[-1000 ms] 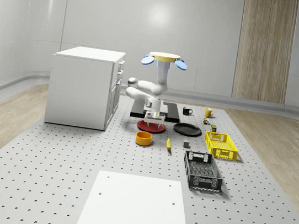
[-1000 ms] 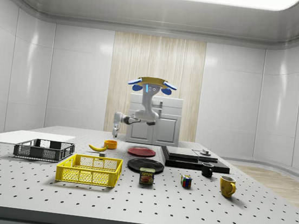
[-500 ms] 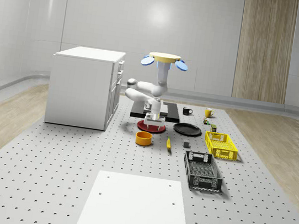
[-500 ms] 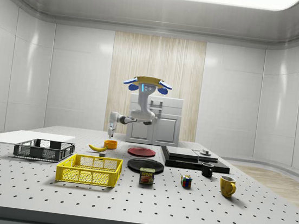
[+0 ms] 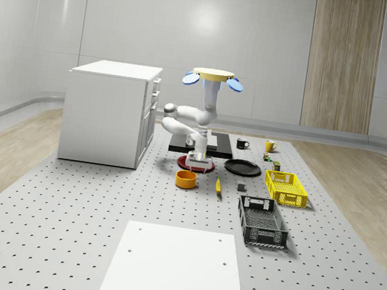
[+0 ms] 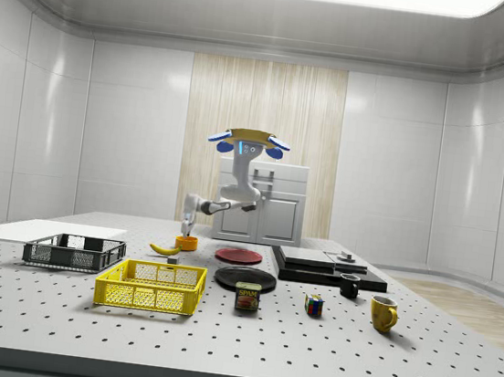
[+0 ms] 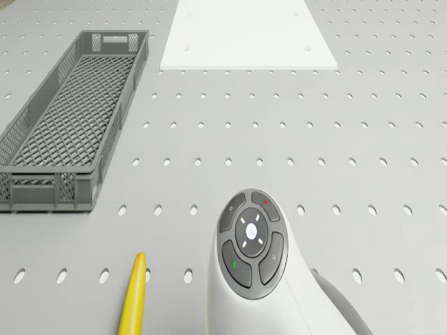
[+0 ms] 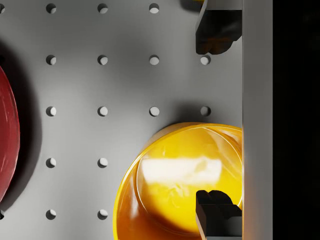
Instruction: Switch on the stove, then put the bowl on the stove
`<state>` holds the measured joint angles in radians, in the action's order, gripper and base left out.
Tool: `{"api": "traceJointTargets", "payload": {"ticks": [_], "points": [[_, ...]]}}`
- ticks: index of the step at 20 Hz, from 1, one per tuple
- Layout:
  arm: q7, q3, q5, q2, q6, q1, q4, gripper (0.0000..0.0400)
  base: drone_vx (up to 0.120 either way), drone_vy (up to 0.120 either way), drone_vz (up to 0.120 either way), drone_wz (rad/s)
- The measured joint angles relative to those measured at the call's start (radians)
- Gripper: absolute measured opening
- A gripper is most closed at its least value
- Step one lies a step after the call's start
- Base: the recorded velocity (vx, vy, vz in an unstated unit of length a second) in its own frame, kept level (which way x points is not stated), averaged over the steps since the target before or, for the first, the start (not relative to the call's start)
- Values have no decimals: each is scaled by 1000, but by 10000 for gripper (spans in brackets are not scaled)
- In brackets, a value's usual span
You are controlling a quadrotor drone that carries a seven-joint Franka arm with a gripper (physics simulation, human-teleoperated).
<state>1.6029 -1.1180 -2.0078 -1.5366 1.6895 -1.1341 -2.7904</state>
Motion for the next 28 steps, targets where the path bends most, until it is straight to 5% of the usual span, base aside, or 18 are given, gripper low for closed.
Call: {"api": "traceJointTargets", "payload": {"ticks": [27, 28], "points": [[-17, 87, -93, 64, 20, -60, 108, 400, 0, 0, 0, 0], [-19, 88, -93, 65, 20, -59, 108, 376, 0, 0, 0, 0]]}}
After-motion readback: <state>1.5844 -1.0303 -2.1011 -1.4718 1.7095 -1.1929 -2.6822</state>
